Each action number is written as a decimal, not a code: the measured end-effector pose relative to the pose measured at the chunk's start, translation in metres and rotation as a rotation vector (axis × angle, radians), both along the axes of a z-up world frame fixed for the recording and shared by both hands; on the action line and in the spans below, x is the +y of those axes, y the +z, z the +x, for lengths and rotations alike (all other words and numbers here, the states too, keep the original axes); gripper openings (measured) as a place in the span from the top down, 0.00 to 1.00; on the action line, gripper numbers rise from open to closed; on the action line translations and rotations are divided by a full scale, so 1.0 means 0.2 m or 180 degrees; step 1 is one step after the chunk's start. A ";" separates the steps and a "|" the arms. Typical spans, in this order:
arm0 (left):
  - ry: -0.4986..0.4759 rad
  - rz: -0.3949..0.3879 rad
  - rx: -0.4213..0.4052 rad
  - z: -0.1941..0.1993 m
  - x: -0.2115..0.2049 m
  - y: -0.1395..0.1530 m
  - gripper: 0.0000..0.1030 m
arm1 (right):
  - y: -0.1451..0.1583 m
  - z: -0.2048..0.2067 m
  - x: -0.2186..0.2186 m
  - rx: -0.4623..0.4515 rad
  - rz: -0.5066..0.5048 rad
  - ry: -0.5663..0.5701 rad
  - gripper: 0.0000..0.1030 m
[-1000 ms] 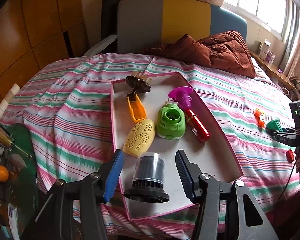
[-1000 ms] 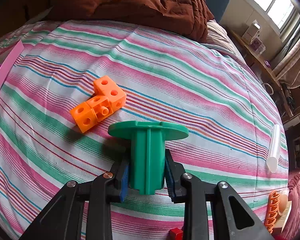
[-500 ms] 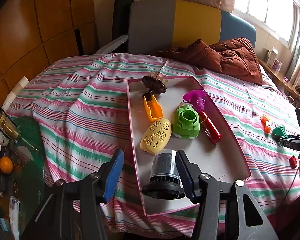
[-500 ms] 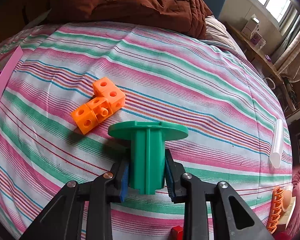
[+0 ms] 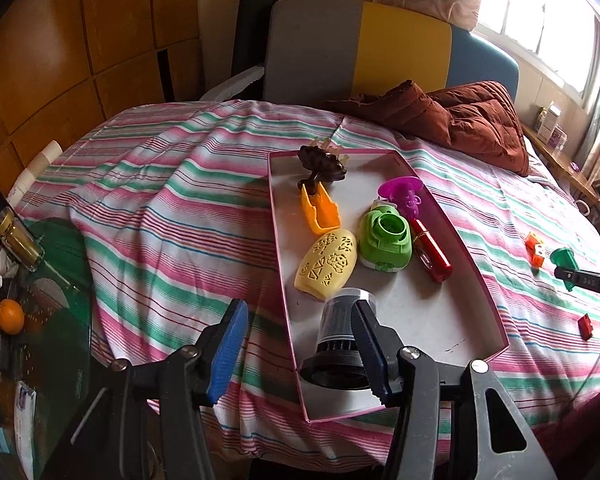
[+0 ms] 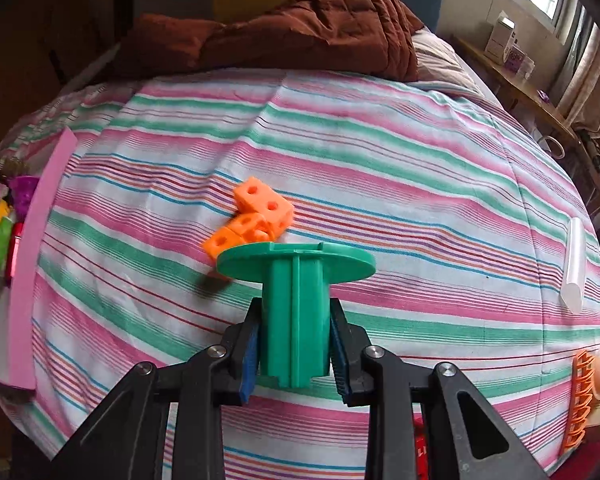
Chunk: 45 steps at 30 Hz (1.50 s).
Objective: Organize rigid objects
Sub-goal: 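Raise the left tool away from the canister in the tray, then carry the green spool over the tray and open the right tool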
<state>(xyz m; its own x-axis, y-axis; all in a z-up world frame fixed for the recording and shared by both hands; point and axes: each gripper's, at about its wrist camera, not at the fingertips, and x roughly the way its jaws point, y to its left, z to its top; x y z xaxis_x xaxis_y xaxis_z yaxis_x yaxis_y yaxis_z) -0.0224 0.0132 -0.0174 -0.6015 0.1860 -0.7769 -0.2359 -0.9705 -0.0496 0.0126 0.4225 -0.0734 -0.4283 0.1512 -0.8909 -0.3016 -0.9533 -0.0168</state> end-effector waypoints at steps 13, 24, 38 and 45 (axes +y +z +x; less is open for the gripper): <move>0.0040 0.0034 -0.0028 0.00 -0.03 -0.02 0.47 | 0.31 -0.08 -0.90 0.0489 -0.0387 0.1425 0.71; 0.0112 0.0083 -0.0078 -0.02 -0.10 -0.04 0.47 | 0.06 -0.28 -1.33 -0.0196 -0.0443 0.1938 0.71; 0.0161 0.0101 -0.0125 -0.02 -0.12 -0.07 0.47 | -0.07 -0.43 -1.44 -0.0253 -0.0226 0.1810 0.71; 0.0168 0.0090 -0.0131 -0.02 -0.13 -0.08 0.47 | -0.08 -0.41 -1.45 -0.0139 -0.0231 0.1788 0.70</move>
<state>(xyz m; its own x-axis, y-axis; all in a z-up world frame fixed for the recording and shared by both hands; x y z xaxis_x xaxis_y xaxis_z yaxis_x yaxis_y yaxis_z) -0.0265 -0.0123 -0.0331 -0.5786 0.1771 -0.7962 -0.1817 -0.9796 -0.0858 -0.0702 0.1323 -0.0902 -0.3877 -0.1515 -0.9092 0.2517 -0.9663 0.0537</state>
